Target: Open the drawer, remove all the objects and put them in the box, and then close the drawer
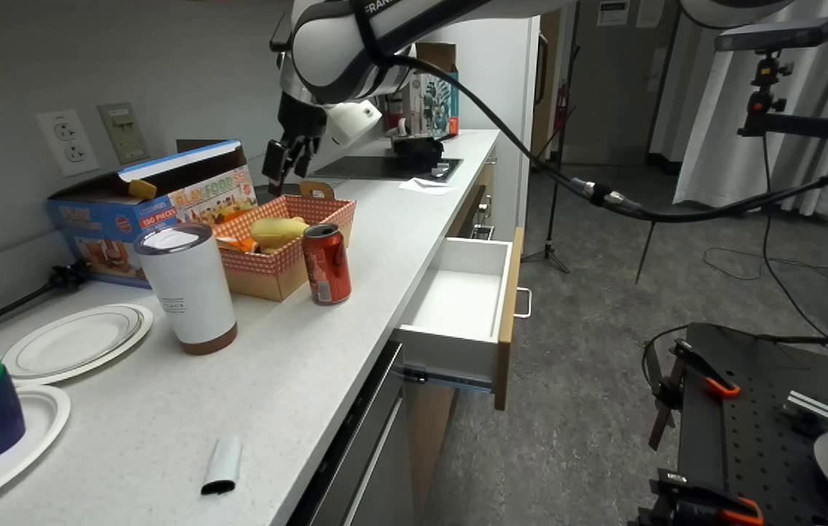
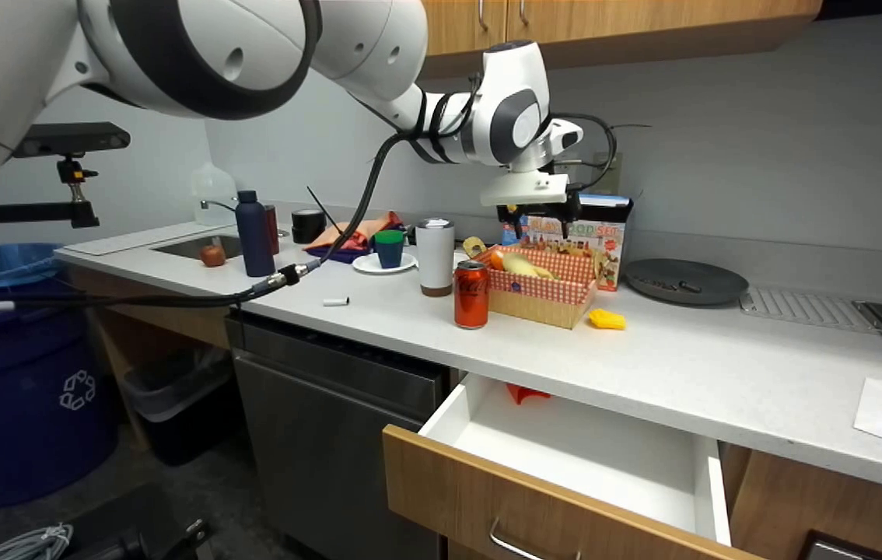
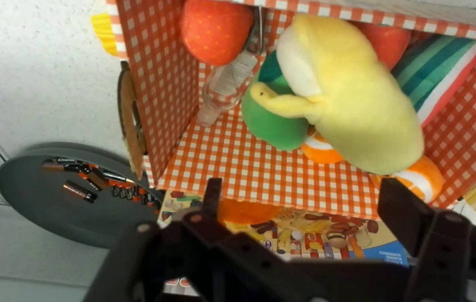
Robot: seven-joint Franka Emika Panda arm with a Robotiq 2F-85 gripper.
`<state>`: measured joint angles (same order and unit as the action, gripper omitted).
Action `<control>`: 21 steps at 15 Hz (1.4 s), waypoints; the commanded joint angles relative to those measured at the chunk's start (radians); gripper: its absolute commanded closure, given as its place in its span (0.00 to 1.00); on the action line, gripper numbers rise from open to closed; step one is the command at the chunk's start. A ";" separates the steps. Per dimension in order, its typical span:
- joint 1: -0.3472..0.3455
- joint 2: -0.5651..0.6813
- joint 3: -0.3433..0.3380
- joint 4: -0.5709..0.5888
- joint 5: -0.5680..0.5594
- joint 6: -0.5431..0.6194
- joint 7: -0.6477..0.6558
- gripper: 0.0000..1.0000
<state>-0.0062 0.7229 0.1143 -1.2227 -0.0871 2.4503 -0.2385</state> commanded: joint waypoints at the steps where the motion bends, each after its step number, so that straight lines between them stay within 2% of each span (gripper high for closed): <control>1: -0.013 -0.071 -0.017 -0.108 0.024 -0.012 0.001 0.00; 8: -0.041 -0.276 -0.094 -0.466 0.015 0.070 0.101 0.00; 12: -0.061 -0.376 -0.127 -0.658 0.020 0.072 0.130 0.00; 16: -0.076 -0.387 -0.138 -0.790 0.033 0.060 0.133 0.00; 21: -0.103 -0.364 -0.144 -0.892 0.066 0.042 0.121 0.00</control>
<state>-0.0905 0.3751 -0.0272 -2.0544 -0.0629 2.4974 -0.1056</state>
